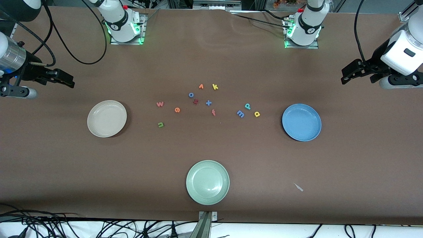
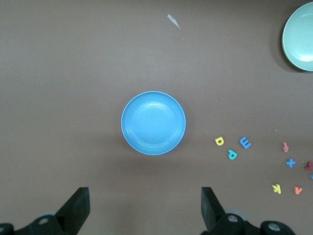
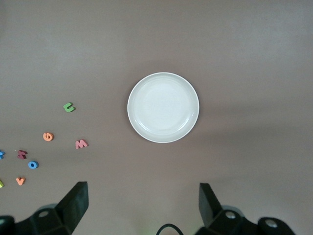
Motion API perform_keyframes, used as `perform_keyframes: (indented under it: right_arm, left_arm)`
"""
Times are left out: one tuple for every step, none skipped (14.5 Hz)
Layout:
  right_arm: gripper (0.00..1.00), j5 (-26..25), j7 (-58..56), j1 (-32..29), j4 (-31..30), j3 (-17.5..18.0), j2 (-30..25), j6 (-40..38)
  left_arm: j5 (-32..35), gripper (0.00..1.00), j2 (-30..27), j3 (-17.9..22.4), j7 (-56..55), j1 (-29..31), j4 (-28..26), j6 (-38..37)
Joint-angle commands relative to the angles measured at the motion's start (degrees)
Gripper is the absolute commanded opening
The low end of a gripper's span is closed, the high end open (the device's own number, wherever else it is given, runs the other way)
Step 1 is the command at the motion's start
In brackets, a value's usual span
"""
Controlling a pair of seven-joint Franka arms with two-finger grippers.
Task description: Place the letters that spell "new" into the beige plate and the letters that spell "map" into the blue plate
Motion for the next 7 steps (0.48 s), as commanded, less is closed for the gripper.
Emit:
perform_keyframes:
  right_arm:
    - [1.0, 0.8, -0.7, 0.0, -1.0, -0.1, -0.9, 0.5]
    - [1.0, 0.8, -0.7, 0.0, -1.0, -0.1, -1.0, 0.5]
    - [1.0, 0.8, -0.7, 0.0, -1.0, -0.1, -1.0, 0.5]
    - [1.0, 0.8, -0.7, 0.0, -1.0, -0.1, -1.0, 0.5]
    - [1.0, 0.8, -0.7, 0.0, -1.0, -0.1, -1.0, 0.5]
    - [1.0, 0.8, -0.7, 0.0, -1.0, -0.1, -1.0, 0.5]
    - [1.0, 0.8, -0.7, 0.0, -1.0, -0.1, -1.0, 0.5]
  left_arm:
    - [0.2, 1.0, 0.4, -0.1, 0.3, 0.4, 1.3, -0.5]
    - [0.1, 1.0, 0.3, 0.0, 0.3, 0.7, 1.2, -0.7]
    - [0.0, 1.0, 0.3, 0.0, 0.3, 1.2, 1.2, -0.9]
    - [0.0, 1.0, 0.3, 0.0, 0.4, 1.2, 1.3, -0.9]
    - [0.2, 1.0, 0.3, 0.0, 0.5, 1.2, 1.4, -0.9]
    - [0.2, 1.0, 0.3, -0.1, 0.5, 1.2, 1.3, -0.9]
    - [0.2, 1.0, 0.3, -0.4, 0.4, 1.1, 1.3, -0.9]
